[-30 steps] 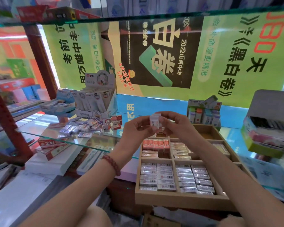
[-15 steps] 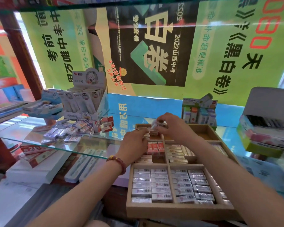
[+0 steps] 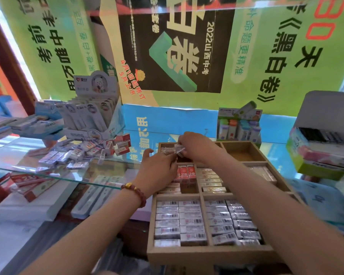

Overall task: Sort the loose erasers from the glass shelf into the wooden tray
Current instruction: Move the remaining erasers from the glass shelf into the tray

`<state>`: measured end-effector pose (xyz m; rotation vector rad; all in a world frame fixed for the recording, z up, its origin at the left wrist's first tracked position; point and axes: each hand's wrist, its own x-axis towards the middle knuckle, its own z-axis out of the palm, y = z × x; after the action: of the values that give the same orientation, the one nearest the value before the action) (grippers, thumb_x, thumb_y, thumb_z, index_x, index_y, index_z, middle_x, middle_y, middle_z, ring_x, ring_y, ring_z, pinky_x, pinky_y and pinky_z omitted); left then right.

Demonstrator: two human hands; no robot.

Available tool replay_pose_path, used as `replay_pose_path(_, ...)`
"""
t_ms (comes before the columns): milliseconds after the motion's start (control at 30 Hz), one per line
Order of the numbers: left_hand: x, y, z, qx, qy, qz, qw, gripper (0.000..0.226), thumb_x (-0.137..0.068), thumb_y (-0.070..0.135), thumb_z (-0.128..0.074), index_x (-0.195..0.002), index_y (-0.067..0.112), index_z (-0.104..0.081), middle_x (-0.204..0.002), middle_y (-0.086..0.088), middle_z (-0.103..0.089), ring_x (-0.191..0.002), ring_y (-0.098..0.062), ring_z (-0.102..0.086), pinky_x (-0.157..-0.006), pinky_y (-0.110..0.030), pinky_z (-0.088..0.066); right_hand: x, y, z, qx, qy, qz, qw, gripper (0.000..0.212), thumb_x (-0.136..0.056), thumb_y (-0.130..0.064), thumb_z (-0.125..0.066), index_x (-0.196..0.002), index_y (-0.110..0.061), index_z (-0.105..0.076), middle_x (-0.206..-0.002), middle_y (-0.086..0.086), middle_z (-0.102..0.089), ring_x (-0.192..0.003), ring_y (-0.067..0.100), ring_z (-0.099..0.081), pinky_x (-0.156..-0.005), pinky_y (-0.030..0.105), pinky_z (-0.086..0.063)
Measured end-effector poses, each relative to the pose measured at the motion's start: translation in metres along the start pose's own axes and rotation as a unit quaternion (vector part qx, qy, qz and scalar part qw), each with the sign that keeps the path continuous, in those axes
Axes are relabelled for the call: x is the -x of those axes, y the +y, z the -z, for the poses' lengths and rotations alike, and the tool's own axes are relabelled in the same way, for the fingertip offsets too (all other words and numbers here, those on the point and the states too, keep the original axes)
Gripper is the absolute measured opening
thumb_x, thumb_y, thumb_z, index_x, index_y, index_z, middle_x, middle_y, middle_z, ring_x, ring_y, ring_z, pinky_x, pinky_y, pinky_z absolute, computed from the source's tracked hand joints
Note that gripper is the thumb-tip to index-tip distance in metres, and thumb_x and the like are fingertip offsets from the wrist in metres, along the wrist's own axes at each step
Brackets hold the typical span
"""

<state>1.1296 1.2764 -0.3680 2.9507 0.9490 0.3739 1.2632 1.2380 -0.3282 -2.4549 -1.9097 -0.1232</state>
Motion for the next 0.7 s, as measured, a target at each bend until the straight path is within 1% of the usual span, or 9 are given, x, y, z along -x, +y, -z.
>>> replay_pose_path(100,-0.0010,-0.0022,-0.0033,-0.003,-0.004,0.006,1.000,0.040,-0.097,0.029,-0.026,-0.125,0.025,-0.054,-0.116,0.001,-0.063,-0.110,-0.014,-0.055,-0.110,-0.044,-0.008,-0.0027,-0.0005,-0.0017,0.005,0.010,-0.006,1.000,0.033,-0.092,-0.020,-0.058,-0.122,-0.006,-0.056,-0.119,0.011,-0.055,-0.106,0.029,-0.058,-0.079,0.031,-0.043)
replay_pose_path(167,-0.0015,-0.0033,-0.0050,-0.002,0.002,0.010,1.000,0.039,-0.096,0.029,-0.027,-0.124,0.028,-0.054,-0.117,0.003,-0.063,-0.111,-0.014,-0.054,-0.110,-0.045,-0.004,-0.0054,0.0006,-0.0008,-0.011,-0.003,-0.014,1.000,0.034,-0.091,-0.021,-0.061,-0.121,-0.006,-0.058,-0.120,0.011,-0.055,-0.107,0.027,-0.058,-0.082,0.032,-0.045)
replay_pose_path(233,-0.0024,-0.0029,-0.0052,0.000,0.005,0.013,1.000,0.038,-0.095,0.028,-0.028,-0.123,0.028,-0.055,-0.118,0.003,-0.062,-0.113,-0.013,-0.053,-0.110,-0.045,-0.002,-0.0073,0.0025,-0.0004,-0.013,-0.007,-0.019,1.000,0.031,-0.092,-0.018,-0.059,-0.120,-0.005,-0.060,-0.121,0.011,-0.054,-0.107,0.027,-0.058,-0.087,0.033,-0.046)
replay_pose_path(300,-0.0029,-0.0022,-0.0046,0.004,0.004,0.017,1.000,0.038,-0.095,0.028,-0.028,-0.122,0.028,-0.056,-0.118,0.004,-0.062,-0.114,-0.014,-0.052,-0.110,-0.047,0.001,-0.0074,0.0043,-0.0003,-0.003,-0.006,-0.019,1.000,0.027,-0.093,-0.017,-0.057,-0.117,-0.006,-0.062,-0.120,0.010,-0.053,-0.105,0.027,-0.059,-0.087,0.035,-0.048)
replay_pose_path(367,-0.0030,-0.0018,-0.0044,0.002,0.003,0.019,1.000,0.039,-0.096,0.028,-0.028,-0.123,0.028,-0.056,-0.119,0.004,-0.062,-0.115,-0.013,-0.052,-0.111,-0.049,0.003,-0.0053,0.0054,-0.0002,0.021,0.002,-0.015,1.000,0.025,-0.093,-0.022,-0.057,-0.114,-0.010,-0.064,-0.118,0.007,-0.054,-0.102,0.026,-0.059,-0.079,0.034,-0.047)
replay_pose_path(433,-0.0029,-0.0020,-0.0046,-0.002,0.003,0.020,1.000,0.039,-0.096,0.029,-0.027,-0.122,0.028,-0.056,-0.118,0.005,-0.063,-0.116,-0.013,-0.052,-0.111,-0.050,0.004,-0.0025,0.0061,0.0005,0.058,0.017,-0.004,0.998,0.027,-0.093,-0.031,-0.057,-0.112,-0.013,-0.065,-0.115,0.004,-0.057,-0.099,0.024,-0.061,-0.072,0.031,-0.043)
replay_pose_path(533,-0.0026,-0.0022,-0.0045,-0.003,0.002,0.020,1.000,0.038,-0.096,0.029,-0.027,-0.120,0.026,-0.057,-0.116,0.005,-0.063,-0.116,-0.014,-0.051,-0.111,-0.050,0.007,-0.0002,0.0062,0.0016,0.084,0.019,-0.002,0.996,0.031,-0.091,-0.040,-0.058,-0.111,-0.017,-0.065,-0.113,0.001,-0.059,-0.099,0.022,-0.061,-0.072,0.031,-0.041)
replay_pose_path(600,-0.0026,-0.0020,-0.0042,0.002,0.003,0.020,1.000,0.038,-0.096,0.029,-0.027,-0.119,0.025,-0.057,-0.115,0.004,-0.063,-0.116,-0.014,-0.051,-0.110,-0.050,0.010,0.0001,0.0034,0.0020,0.105,0.022,-0.005,0.994,0.029,-0.092,-0.037,-0.058,-0.111,-0.017,-0.066,-0.112,0.001,-0.057,-0.097,0.022,-0.061,-0.069,0.030,-0.039)
replay_pose_path(700,-0.0026,-0.0023,-0.0041,0.007,0.004,0.020,1.000,0.038,-0.096,0.029,-0.027,-0.119,0.025,-0.057,-0.115,0.004,-0.063,-0.116,-0.014,-0.050,-0.110,-0.051,0.011,0.0007,-0.0020,0.0004,0.136,0.028,-0.011,0.990,0.020,-0.093,-0.019,-0.056,-0.111,-0.013,-0.064,-0.109,0.003,-0.052,-0.086,0.021,-0.059,-0.060,0.029,-0.034)
